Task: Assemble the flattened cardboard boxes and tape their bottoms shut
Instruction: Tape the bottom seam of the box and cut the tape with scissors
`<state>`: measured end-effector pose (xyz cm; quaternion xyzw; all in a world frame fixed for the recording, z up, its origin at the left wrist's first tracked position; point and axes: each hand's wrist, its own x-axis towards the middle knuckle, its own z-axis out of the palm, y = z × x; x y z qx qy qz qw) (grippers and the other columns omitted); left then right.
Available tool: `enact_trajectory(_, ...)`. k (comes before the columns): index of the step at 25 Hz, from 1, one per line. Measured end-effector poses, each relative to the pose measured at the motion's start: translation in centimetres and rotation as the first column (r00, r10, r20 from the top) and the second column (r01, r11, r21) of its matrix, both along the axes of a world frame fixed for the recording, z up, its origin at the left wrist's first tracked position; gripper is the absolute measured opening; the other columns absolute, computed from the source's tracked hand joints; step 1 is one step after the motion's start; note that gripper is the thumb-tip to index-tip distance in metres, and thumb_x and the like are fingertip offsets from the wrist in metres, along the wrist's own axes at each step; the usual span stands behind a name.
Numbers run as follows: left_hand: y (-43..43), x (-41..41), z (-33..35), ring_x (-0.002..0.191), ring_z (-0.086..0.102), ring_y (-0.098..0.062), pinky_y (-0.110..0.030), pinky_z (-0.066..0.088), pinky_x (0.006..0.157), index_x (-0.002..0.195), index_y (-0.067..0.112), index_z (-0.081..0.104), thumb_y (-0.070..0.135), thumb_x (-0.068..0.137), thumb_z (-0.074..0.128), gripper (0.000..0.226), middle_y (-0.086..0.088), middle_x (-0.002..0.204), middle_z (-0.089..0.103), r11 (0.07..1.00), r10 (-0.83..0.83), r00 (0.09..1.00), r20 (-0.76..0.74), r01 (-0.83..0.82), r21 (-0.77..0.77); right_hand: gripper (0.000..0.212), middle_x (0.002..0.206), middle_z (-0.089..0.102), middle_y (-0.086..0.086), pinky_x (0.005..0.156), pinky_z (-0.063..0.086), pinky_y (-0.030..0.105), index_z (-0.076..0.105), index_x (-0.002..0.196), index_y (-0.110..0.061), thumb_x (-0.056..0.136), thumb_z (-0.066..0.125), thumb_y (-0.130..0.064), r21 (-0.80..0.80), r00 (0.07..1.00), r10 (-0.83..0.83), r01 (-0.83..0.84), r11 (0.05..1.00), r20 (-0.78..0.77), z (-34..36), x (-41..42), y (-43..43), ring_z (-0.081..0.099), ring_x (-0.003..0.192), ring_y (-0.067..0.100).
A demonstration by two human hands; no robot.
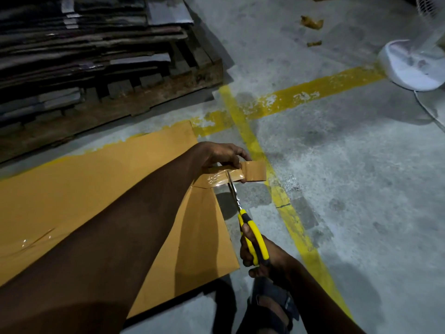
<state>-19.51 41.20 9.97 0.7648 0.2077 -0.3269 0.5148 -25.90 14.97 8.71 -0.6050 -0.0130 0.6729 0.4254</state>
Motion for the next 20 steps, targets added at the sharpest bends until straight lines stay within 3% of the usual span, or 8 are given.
enact_trajectory(6,-0.2,0.0,0.0,0.084,0.056,-0.018,-0.028,0.043,0.069,0.127,0.010,0.055,-0.005,0.091,0.040,0.042,-0.010,0.111,0.057,0.996,0.077,0.997,0.002,-0.077,-0.043,0.068,0.062,0.034,-0.003,0.052,0.026,0.027,0.036,0.065,-0.026,0.054,0.067,-0.086,0.081,0.999,0.001,0.002,0.997,-0.041,-0.9,1.3,1.0,0.031,0.055,0.014)
enact_trajectory(10,-0.2,-0.2,0.2,0.083,0.057,-0.017,-0.028,0.042,0.068,0.126,0.010,0.056,-0.005,0.090,0.038,0.042,-0.011,0.111,0.057,0.994,0.098,0.995,0.007,-0.098,-0.048,0.085,0.061,0.034,-0.002,0.051,0.023,0.026,0.044,0.070,-0.009,0.048,0.069,-0.087,0.081,0.999,0.012,-0.008,0.997,-0.046,-1.2,1.6,1.2,0.032,0.054,0.014)
enact_trajectory(13,-0.4,-0.2,0.4,0.080,0.058,-0.017,-0.024,0.045,0.066,0.127,0.009,0.056,-0.004,0.091,0.039,0.042,-0.011,0.108,0.058,0.993,0.111,0.994,0.005,-0.111,-0.046,0.070,0.060,0.033,-0.002,0.054,0.018,0.028,0.035,0.064,-0.022,0.058,0.067,-0.084,0.083,0.999,0.009,-0.005,0.997,-0.054,-1.0,1.6,1.4,0.029,0.054,0.014)
enact_trajectory(16,-0.6,-0.4,0.7,0.076,0.055,-0.014,-0.014,0.045,0.054,0.128,0.006,0.054,-0.003,0.094,0.042,0.038,-0.008,0.100,0.057,0.994,0.106,0.994,0.012,-0.105,-0.026,0.061,0.059,0.031,-0.001,0.056,0.011,0.031,0.033,0.065,-0.024,0.067,0.058,-0.079,0.060,0.999,0.004,-0.002,0.998,-0.039,-1.0,1.5,1.5,0.027,0.052,0.014)
enact_trajectory(18,-0.5,-0.4,0.9,0.083,0.056,-0.017,-0.019,0.046,0.061,0.129,0.007,0.054,-0.002,0.094,0.045,0.037,-0.008,0.105,0.057,0.995,0.095,0.995,0.017,-0.095,-0.024,0.055,0.057,0.031,-0.001,0.057,0.009,0.031,0.033,0.065,-0.024,0.071,0.053,-0.074,0.045,1.000,-0.005,0.006,0.999,-0.019,-1.1,1.5,1.5,0.026,0.050,0.013)
enact_trajectory(20,-0.4,-0.5,0.6,0.087,0.057,-0.018,-0.023,0.047,0.066,0.130,0.009,0.053,-0.002,0.094,0.049,0.038,-0.007,0.111,0.056,0.996,0.092,0.995,0.028,-0.092,-0.004,0.046,0.053,0.031,-0.001,0.055,0.008,0.031,0.036,0.066,-0.023,0.087,0.050,-0.062,0.031,1.000,-0.025,0.025,0.999,0.005,-1.3,1.5,1.5,0.026,0.046,0.013)
